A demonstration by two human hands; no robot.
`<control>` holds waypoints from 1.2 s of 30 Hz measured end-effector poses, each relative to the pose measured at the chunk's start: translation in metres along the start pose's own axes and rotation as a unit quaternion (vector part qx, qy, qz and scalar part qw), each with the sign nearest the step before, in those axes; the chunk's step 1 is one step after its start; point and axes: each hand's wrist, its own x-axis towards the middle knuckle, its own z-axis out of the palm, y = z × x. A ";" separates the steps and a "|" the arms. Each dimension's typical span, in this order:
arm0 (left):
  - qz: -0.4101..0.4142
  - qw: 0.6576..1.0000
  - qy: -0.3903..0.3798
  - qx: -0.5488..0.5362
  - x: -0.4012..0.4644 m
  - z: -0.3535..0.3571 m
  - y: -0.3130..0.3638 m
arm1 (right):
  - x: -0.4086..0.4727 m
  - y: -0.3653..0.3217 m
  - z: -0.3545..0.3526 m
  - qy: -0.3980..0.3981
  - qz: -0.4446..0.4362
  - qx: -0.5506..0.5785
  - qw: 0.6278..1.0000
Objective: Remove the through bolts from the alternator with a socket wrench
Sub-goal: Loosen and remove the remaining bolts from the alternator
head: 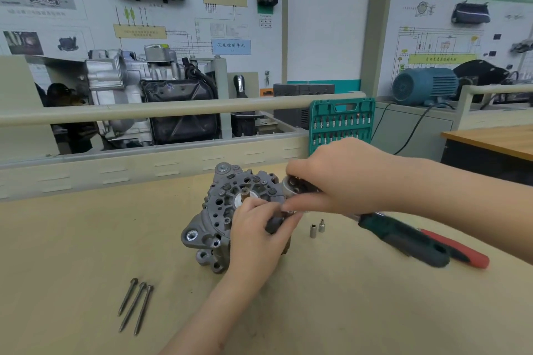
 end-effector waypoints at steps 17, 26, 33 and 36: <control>-0.016 1.000 0.001 0.000 -0.001 0.004 -0.003 | -0.001 0.003 -0.005 -0.012 0.053 -0.024 0.998; 0.021 0.999 -0.043 0.024 -0.001 0.002 -0.003 | 0.005 0.001 -0.005 -0.028 0.040 0.008 0.999; 0.022 0.998 0.008 0.063 0.002 0.002 -0.002 | 0.005 0.003 -0.011 -0.033 0.048 -0.057 0.997; 0.013 0.998 0.006 0.055 0.001 0.002 -0.001 | 0.006 -0.004 -0.010 -0.014 0.069 -0.047 0.996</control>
